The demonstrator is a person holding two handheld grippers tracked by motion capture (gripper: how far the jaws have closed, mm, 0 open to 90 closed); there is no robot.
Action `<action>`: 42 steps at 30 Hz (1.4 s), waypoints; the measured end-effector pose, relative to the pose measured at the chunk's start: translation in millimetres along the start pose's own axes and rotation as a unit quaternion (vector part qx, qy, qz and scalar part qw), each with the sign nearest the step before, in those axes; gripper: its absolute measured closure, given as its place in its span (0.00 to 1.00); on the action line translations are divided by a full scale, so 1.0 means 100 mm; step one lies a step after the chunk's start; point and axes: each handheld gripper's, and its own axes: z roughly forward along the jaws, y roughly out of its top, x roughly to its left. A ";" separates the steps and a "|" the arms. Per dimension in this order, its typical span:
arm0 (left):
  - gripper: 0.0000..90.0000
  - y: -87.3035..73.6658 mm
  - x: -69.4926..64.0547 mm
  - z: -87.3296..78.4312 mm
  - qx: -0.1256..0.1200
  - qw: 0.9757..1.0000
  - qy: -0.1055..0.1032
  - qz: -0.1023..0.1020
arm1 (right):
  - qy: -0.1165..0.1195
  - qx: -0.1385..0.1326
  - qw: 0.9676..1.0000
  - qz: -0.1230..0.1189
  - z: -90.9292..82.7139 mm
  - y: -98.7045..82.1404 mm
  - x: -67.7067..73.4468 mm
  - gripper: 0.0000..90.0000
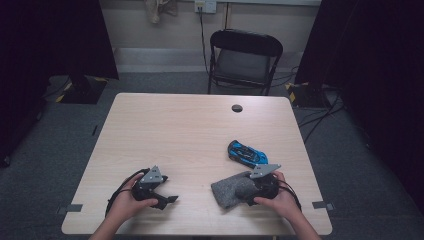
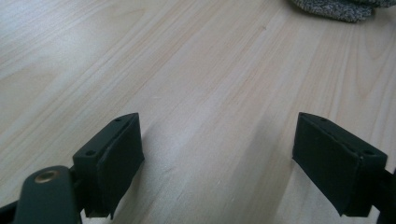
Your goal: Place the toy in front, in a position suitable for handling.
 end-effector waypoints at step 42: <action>0.17 0.21 0.05 -0.39 -0.029 0.999 -0.005 -0.017 | 0.046 -0.003 0.999 0.013 0.85 1.15 0.36 0.77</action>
